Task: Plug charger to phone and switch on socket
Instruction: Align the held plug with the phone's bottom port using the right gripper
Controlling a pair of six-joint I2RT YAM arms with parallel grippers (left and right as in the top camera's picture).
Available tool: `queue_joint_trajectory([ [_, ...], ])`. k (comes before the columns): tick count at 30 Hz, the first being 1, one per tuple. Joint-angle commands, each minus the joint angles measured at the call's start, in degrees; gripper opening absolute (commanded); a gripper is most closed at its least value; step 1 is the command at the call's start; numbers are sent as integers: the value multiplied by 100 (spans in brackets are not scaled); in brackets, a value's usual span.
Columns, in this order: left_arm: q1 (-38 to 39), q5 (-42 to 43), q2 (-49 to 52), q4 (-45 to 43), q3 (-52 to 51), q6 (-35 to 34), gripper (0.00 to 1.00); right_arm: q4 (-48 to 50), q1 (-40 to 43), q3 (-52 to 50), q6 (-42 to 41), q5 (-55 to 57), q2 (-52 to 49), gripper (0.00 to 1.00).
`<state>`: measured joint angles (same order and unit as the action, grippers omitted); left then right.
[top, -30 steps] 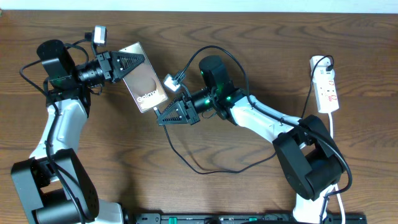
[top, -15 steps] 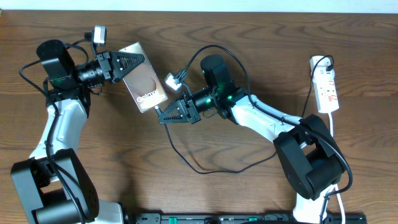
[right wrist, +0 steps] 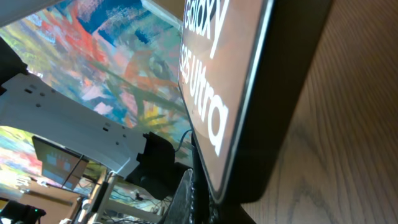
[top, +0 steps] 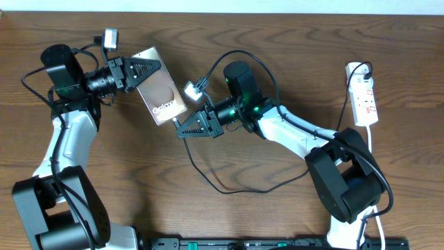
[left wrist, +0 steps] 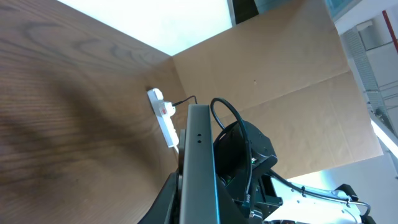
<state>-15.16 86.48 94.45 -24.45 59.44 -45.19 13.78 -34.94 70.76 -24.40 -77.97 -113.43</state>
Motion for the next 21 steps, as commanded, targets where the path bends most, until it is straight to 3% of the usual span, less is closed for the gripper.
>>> queue_joint_trajectory([
  [1, 26, 310, -4, -33, 7, -44, 8, 20, 20, 42, -66, 136, -22, 1],
  [21, 195, 310, -4, -33, 7, 170, 8, 61, 4, 42, -90, 133, -22, 2],
])
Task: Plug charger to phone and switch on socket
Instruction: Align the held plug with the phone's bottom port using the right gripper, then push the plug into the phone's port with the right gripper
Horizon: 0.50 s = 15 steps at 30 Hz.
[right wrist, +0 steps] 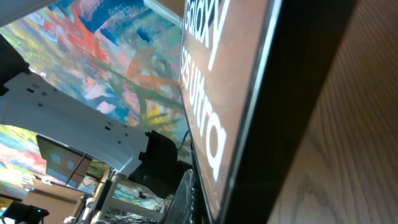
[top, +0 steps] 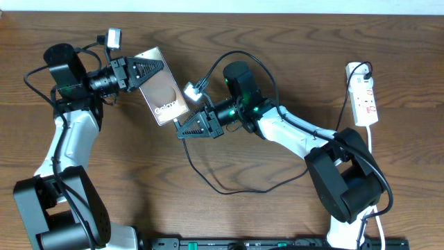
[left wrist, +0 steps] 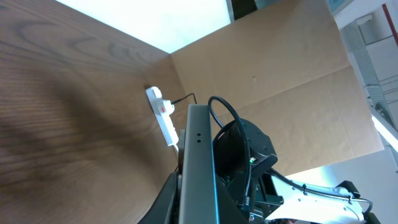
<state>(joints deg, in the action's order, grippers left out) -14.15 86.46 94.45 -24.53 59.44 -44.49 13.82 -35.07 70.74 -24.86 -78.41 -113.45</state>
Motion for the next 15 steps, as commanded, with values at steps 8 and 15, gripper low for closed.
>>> queue_joint_trajectory([
  [8, 94, 358, -4, -24, 7, 199, 7, 57, 66, 44, -107, 175, -20, 1],
  [15, 96, 358, -4, -22, 7, 358, 8, 79, 136, 44, -170, 125, -20, 1],
])
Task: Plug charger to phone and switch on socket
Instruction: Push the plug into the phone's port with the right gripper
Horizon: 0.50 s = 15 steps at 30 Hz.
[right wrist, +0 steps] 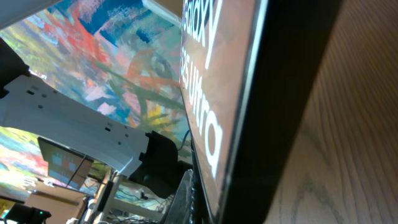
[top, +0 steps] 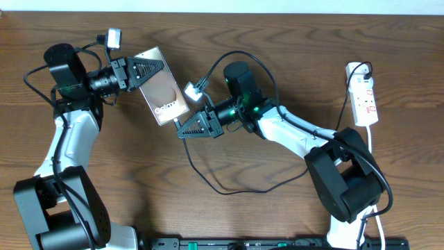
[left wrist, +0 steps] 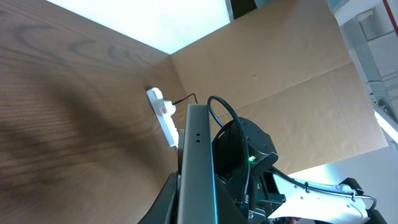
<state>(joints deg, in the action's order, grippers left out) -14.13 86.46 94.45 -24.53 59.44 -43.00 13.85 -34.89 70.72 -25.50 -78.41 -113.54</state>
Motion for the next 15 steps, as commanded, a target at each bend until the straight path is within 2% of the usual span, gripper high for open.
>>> queue_joint_trajectory([
  [1, 94, 358, -4, -24, 7, 210, 8, 98, 129, 46, -131, 116, -11, 1],
  [15, 94, 361, -4, 2, 7, 203, 8, 334, 166, 46, -188, 90, -11, 1],
])
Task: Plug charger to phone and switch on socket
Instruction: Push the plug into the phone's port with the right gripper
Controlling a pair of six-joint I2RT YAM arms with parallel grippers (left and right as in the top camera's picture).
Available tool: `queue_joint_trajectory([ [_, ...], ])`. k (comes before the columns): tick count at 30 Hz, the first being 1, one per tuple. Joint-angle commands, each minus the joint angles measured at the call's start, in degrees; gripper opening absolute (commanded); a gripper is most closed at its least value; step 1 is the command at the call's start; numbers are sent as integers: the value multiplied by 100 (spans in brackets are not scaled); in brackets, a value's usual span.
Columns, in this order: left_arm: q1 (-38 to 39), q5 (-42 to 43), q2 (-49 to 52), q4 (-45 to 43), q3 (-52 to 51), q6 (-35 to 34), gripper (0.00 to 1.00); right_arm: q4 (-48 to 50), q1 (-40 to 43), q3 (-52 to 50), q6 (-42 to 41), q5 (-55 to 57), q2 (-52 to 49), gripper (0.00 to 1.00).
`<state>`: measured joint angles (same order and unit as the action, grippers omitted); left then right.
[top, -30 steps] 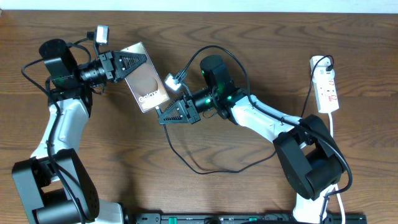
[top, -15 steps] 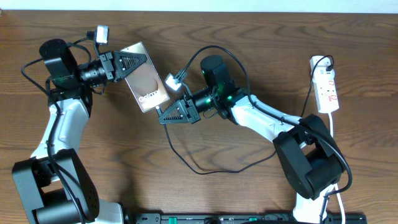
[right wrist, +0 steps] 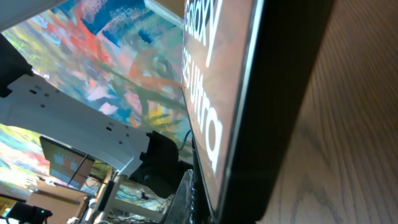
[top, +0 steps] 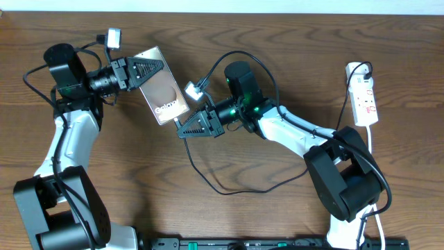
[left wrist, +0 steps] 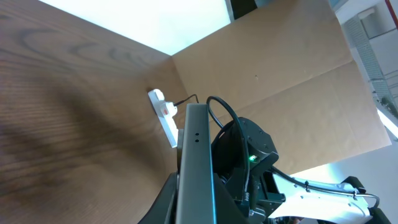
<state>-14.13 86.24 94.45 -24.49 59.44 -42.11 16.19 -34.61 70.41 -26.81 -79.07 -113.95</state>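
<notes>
The phone (top: 164, 93), screen up and reading "Galaxy", is held off the table by its upper end; my left gripper (top: 142, 73) is shut on it. Seen from the left wrist, the phone (left wrist: 196, 162) is edge-on between the fingers. My right gripper (top: 186, 128) sits at the phone's lower end, shut on the charger plug, which is mostly hidden. The phone's screen (right wrist: 217, 93) fills the right wrist view, pressed close. The black charger cable (top: 229, 187) loops across the table. A white power strip (top: 365, 94) lies at the far right.
The wooden table (top: 104, 173) carries only the cable loop and the power strip (left wrist: 163, 119), which has a black lead plugged into its top. A brown cardboard wall (left wrist: 280, 74) stands behind the table's far edge.
The phone's dark lower edge sits a touch differently in the right wrist view. Both arms and the cable hold the same places.
The left gripper held the phone and the right gripper held the plug against its lower end at every moment. After the oldest moment the phone shifted very slightly up and toward the right gripper, and the two have stayed pressed together.
</notes>
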Motion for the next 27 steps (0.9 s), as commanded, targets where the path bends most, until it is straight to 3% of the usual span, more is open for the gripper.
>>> queue_joint_trajectory([
  [1, 94, 382, -4, 0, 7, 114, 8, 105, 138, 76, -59, 155, 31, 1],
  [27, 98, 382, -4, 35, 7, 118, 8, 120, 205, 76, -339, 31, 31, 1],
])
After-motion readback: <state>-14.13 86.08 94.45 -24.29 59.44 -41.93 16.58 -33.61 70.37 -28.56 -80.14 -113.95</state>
